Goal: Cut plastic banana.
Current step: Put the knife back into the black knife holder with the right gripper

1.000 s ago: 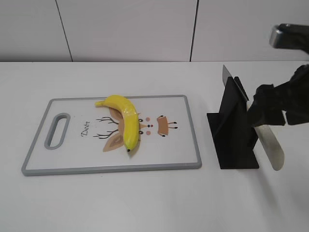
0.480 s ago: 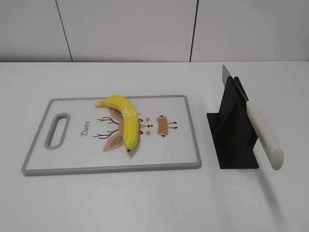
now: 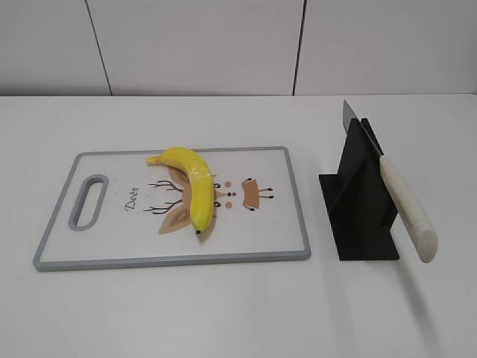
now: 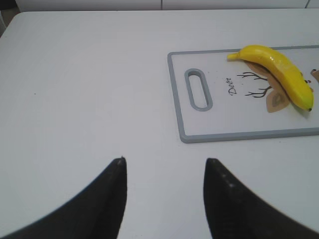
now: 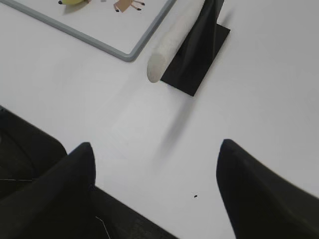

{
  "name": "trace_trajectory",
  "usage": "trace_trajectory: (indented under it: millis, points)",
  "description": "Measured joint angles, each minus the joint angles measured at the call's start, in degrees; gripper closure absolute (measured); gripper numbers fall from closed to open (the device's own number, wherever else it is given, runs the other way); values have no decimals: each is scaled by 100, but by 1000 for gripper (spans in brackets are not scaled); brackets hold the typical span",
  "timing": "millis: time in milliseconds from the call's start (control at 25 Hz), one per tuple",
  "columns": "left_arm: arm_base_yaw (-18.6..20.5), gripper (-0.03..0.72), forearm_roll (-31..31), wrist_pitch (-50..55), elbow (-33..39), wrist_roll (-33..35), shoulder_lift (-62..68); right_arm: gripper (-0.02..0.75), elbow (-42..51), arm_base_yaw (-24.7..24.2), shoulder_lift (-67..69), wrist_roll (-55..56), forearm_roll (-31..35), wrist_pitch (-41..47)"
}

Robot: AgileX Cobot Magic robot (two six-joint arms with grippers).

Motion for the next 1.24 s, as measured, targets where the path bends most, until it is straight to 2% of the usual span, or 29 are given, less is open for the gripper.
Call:
trace_trajectory:
  millis: [560,640,960,1080,1240]
  points:
    - [0,253,-5,-1,0,0,0,190,164,-89,-1704,-31,105,101]
    - [0,255,-5,-1,0,0,-2,190,164,-327,-1704,-31,212,101]
    - [0,256,-5,-1,0,0,-2,190,164,-2035,-1704,-31,297,101]
    - [0,256,-5,-1,0,0,-6,190,164,-2218,-1704,-31,298,101]
    - [0,256,-5,-1,0,0,-6,192,164,-2226,-1704,-31,303,101]
